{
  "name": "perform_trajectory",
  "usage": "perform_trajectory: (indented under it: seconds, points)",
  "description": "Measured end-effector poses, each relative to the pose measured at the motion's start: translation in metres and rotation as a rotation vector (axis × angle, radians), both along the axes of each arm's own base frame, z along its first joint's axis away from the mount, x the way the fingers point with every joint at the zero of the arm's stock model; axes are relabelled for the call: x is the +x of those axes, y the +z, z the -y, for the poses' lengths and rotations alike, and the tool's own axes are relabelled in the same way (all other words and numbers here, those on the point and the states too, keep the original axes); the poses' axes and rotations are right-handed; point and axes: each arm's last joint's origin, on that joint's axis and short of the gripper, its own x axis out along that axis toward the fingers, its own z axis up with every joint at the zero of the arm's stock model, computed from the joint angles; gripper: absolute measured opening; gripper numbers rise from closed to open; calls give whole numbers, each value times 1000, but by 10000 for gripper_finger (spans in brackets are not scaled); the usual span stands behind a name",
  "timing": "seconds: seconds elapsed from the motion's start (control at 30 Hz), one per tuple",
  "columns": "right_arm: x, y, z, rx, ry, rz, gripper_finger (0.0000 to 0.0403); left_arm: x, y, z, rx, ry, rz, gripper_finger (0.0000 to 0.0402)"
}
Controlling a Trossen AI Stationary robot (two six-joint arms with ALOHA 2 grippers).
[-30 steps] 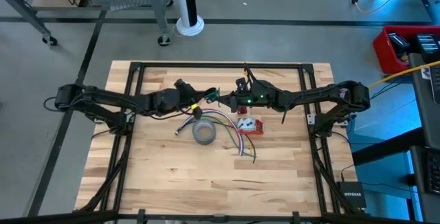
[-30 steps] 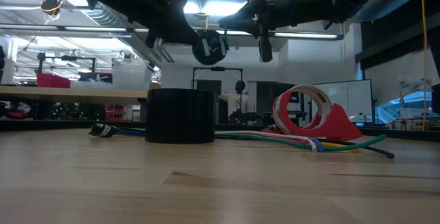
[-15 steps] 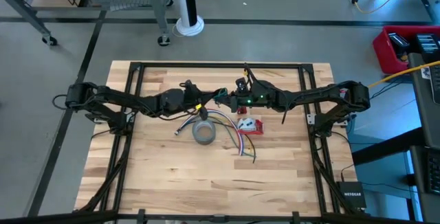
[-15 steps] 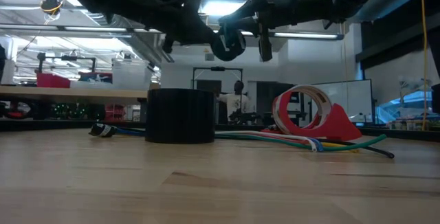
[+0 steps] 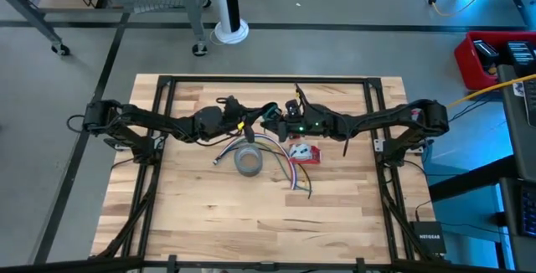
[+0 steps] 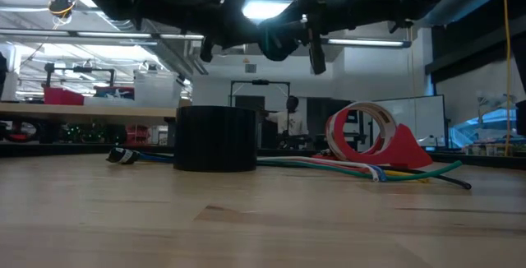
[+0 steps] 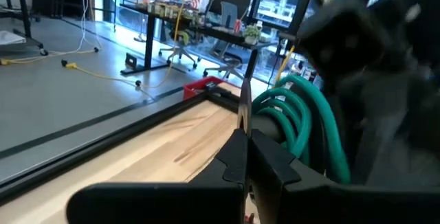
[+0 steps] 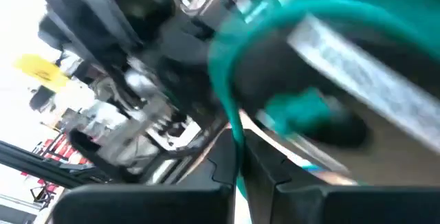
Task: Coil cords
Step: Coil the green wire onto the black spool
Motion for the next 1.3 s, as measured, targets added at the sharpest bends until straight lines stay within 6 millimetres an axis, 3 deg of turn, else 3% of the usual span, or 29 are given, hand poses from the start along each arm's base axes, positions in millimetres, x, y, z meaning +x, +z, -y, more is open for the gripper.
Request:
perform_trajectory:
  seconds: [0.33, 0.7, 1.3]
  points:
    - [5, -13, 0, 57, -10, -37, 14, 0, 2, 3, 1, -7, 16, 0]
    - [10, 3, 2, 45, -3, 59, 14, 1, 4, 4, 4, -8, 40, 0]
    - [12, -6, 2, 48, -6, -76, 14, 1, 9, 4, 31, -11, 83, 0]
